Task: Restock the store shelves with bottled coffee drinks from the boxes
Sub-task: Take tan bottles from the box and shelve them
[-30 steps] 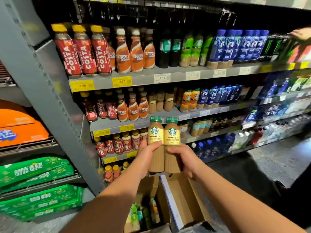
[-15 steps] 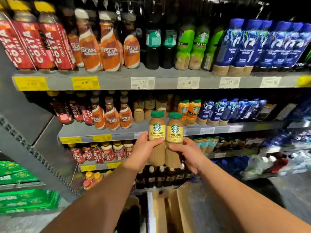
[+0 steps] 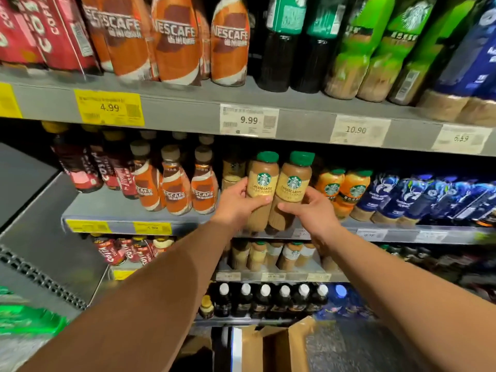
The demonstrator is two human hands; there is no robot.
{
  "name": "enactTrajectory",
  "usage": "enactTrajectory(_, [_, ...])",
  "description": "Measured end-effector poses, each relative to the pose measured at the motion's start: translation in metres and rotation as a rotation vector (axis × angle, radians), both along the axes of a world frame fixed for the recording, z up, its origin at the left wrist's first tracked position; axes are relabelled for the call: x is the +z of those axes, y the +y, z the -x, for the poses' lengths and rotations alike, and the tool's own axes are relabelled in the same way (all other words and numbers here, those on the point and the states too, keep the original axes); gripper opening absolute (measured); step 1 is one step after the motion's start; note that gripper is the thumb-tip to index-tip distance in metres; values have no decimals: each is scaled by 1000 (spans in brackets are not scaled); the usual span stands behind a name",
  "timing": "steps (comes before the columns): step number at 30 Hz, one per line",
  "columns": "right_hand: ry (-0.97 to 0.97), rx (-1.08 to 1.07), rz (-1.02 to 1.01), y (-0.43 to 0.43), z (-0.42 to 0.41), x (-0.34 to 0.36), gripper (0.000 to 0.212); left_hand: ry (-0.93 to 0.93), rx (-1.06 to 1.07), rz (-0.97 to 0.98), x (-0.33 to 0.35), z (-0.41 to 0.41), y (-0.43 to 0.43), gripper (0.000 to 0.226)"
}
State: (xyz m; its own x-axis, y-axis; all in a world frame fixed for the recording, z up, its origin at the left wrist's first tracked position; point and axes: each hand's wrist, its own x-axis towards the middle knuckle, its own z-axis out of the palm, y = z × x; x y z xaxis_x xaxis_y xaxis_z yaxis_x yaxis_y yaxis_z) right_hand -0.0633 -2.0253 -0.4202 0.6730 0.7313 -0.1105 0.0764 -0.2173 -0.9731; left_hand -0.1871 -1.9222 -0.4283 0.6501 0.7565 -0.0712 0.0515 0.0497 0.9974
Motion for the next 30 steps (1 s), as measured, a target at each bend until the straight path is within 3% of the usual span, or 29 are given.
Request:
enactTrajectory(10, [-92, -85, 72, 32, -16, -22, 51, 136, -40, -235, -26, -26, 39, 42])
enactTrajectory(15, [-71, -101, 88, 31, -20, -36, 47, 172, 8, -223, -39, -28, 38, 34])
enactTrajectory(20, [-56, -183, 21, 28, -14, -46, 51, 156, 106, -126, -52, -28, 30, 78])
enactTrajectory(28, [-165, -261, 126, 30, 2, -63, 55, 186, 66, -143, -66, -24, 20, 76])
enactTrajectory(30, [-180, -347, 151, 25, 11, -64, 43, 199, 89, -173, -66, -17, 12, 70])
